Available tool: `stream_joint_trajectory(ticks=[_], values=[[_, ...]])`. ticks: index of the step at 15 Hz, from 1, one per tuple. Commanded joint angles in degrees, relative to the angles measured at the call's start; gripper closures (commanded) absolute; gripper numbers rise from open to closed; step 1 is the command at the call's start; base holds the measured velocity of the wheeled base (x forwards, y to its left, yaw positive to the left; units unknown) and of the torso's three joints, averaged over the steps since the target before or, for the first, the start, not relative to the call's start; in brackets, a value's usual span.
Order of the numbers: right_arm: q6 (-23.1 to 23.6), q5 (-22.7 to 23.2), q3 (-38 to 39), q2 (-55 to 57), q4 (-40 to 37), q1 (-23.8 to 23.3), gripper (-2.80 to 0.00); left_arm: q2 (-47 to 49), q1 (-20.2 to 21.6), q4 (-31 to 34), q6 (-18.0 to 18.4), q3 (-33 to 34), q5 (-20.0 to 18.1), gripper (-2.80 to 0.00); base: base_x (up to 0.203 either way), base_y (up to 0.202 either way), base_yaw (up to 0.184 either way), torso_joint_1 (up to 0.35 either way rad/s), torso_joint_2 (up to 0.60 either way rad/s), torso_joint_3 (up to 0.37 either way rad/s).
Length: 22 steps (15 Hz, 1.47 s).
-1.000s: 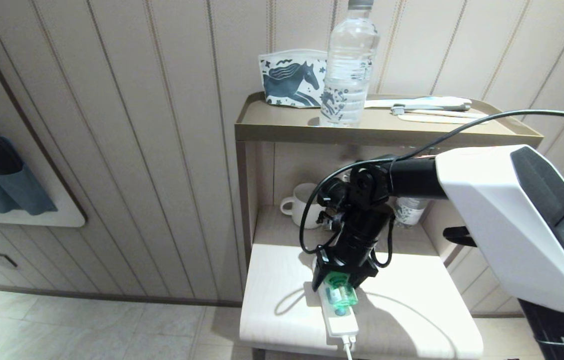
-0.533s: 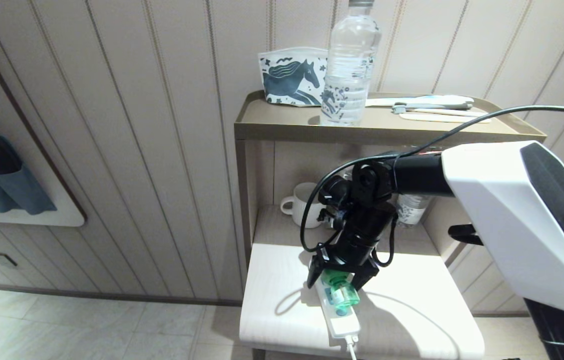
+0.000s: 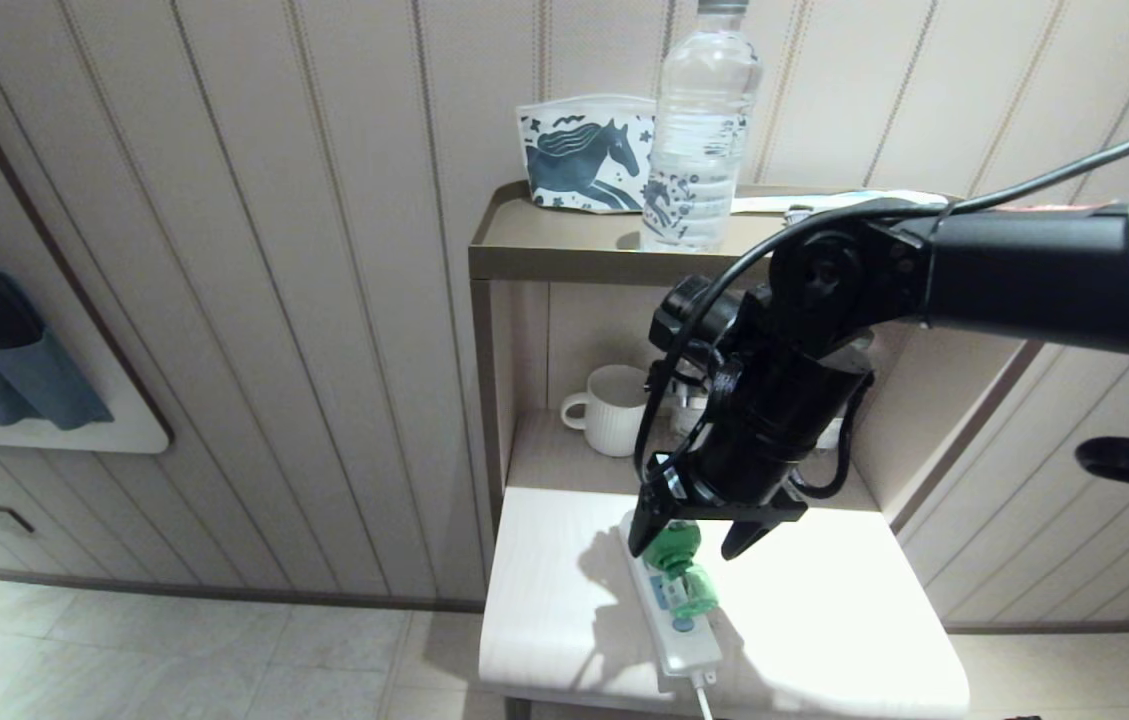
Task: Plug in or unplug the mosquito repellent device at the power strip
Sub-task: Insert the plug into the socket, then hold the socket with your left hand and unplug it with your right hand
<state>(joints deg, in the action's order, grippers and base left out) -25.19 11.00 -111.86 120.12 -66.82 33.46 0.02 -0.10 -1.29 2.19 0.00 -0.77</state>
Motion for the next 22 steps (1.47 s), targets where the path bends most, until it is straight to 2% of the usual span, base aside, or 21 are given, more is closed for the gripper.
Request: stream_joint_trajectory(ticks=[1, 6, 9, 11, 14, 16, 19, 22], values=[[-0.11, -1.5, 1.44, -5.07, -1.28, 0.97, 0.0, -0.02, 0.01, -0.03, 0.0, 0.0, -0.02, 0.0, 0.0, 0.0, 0.0, 0.0, 0.0, 0.0], [0.21, -5.16, 10.72, -15.67, -2.11, 1.34, 0.0, -0.02, 0.01, -0.03, 0.0, 0.0, -0.02, 0.0, 0.0, 0.0, 0.0, 0.0, 0.0, 0.0], [0.07, -7.27, 13.42, -18.41, -1.95, 1.4, 0.0, -0.02, 0.01, -0.03, 0.0, 0.0, -0.02, 0.0, 0.0, 0.0, 0.0, 0.0, 0.0, 0.0], [-0.45, -11.31, 18.71, -28.29, -1.12, 1.39, 0.0, -0.02, 0.01, -0.03, 0.0, 0.0, -0.02, 0.0, 0.0, 0.0, 0.0, 0.0, 0.0, 0.0], [-1.85, -19.51, 28.18, -49.06, 0.69, 1.18, 0.0, -0.02, 0.01, -0.03, 0.0, 0.0, -0.02, 0.0, 0.0, 0.0, 0.0, 0.0, 0.0, 0.0], [-2.56, -25.42, 34.88, -56.0, 2.09, 0.34, 0.0, -0.02, 0.01, -0.03, 0.0, 0.0, -0.02, 0.0, 0.0, 0.0, 0.0, 0.0, 0.0, 0.0], [-2.43, -33.94, 46.52, -75.5, 4.79, -9.97, 0.0, -0.02, 0.01, -0.03, 0.0, 0.0, -0.02, 0.0, 0.0, 0.0, 0.0, 0.0, 0.0, 0.0], [2.16, -34.98, 66.59, -98.82, 13.32, -21.84, 0.0, -0.02, 0.01, -0.03, 0.0, 0.0, -0.02, 0.0, 0.0, 0.0, 0.0, 0.0, 0.0, 0.0]])
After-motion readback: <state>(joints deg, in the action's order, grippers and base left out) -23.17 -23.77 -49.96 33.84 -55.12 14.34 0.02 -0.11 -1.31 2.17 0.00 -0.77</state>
